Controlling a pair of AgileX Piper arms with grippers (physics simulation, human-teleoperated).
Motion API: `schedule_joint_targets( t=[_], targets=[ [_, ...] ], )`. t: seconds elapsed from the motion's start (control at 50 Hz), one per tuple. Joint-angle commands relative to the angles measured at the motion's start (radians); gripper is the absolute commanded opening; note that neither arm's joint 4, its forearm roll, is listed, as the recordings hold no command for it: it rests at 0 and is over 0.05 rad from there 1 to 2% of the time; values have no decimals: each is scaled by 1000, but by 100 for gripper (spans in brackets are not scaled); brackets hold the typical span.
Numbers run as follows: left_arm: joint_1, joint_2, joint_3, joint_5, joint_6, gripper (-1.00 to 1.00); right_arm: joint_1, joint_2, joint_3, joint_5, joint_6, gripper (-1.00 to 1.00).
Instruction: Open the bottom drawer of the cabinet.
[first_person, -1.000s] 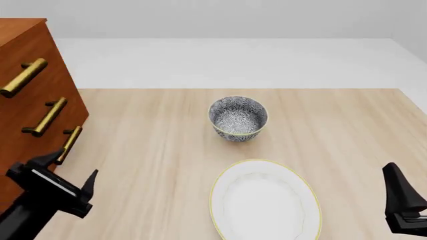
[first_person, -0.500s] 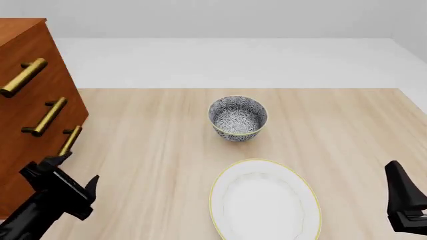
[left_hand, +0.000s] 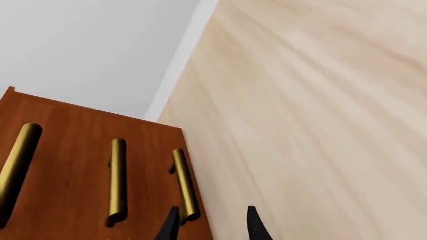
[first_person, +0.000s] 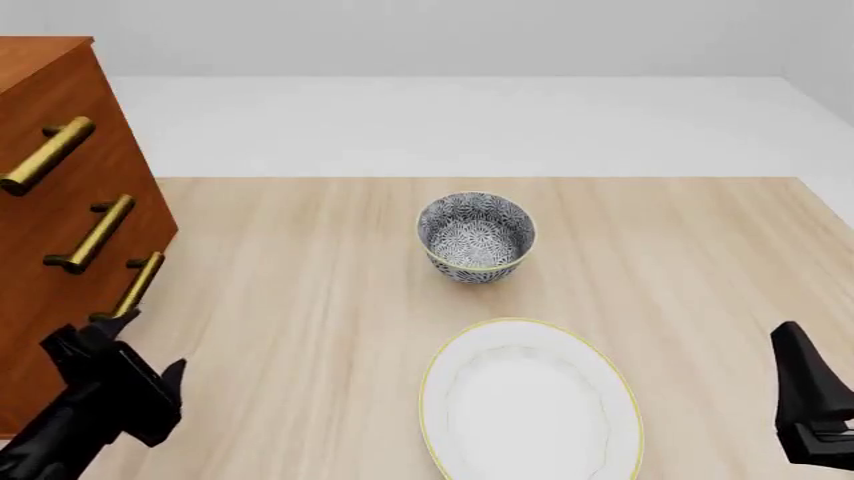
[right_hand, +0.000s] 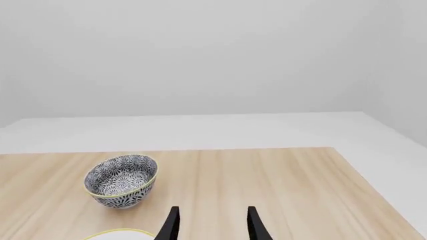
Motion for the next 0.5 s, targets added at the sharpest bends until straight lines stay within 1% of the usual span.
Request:
schedule_joint_targets(
  t=[0.02, 0.08, 0.12, 0.14, 0.5],
  targets=[
    [30, 19, 0, -5, 62, 100, -2, 0, 3, -2, 1, 100],
    [40, 50, 0, -35, 85, 100, -2, 0, 6, -4, 1, 100],
    [42, 39, 0, -24, 78, 100, -2, 0, 7, -5, 1, 100],
    [43, 63, 0, -41, 89, 100, -2, 0, 7, -6, 2, 100],
    [83, 159, -5, -130, 142, 100, -6, 0, 10, -6, 4, 100]
  ],
)
